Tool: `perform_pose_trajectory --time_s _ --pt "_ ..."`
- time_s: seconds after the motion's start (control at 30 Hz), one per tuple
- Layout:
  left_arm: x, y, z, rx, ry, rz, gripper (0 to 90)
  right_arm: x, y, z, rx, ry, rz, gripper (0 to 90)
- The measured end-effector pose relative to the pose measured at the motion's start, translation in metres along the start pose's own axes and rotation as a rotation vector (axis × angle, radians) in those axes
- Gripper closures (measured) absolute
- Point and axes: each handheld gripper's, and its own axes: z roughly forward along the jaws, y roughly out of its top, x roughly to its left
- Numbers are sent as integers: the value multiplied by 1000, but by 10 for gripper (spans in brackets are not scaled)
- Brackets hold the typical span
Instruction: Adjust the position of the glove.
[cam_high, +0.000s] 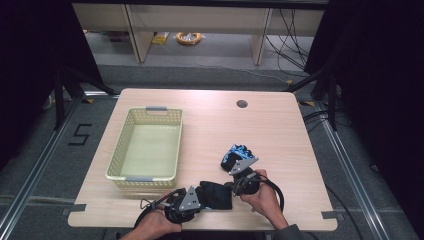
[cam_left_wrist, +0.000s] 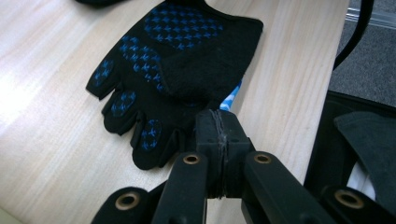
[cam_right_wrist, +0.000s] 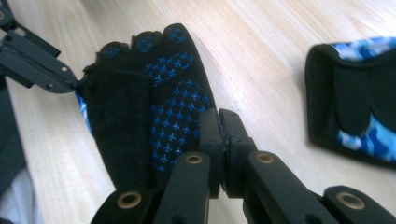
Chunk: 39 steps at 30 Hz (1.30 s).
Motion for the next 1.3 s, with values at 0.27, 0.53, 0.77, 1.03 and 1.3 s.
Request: perform_pose_trajectory --time_s 0.27,0.53,0.77,1.03,1.3 --pt "6 -4 3 17 6 -14 879 -6 9 16 24 -8 16 884" --pt "4 -4 4 12 -14 -37 792 -9 4 12 -32 -23 117 727" --pt "5 0 -6 -13 -30 -42 633 -23 6 -6 -114 -107 137 606" --pt "4 -2 -28 -80 -43 -111 477 -42 14 -5 -186 -214 288 528" --pt "7 -20 -37 -76 -36 -170 402 -56 29 12 -135 -216 475 503"
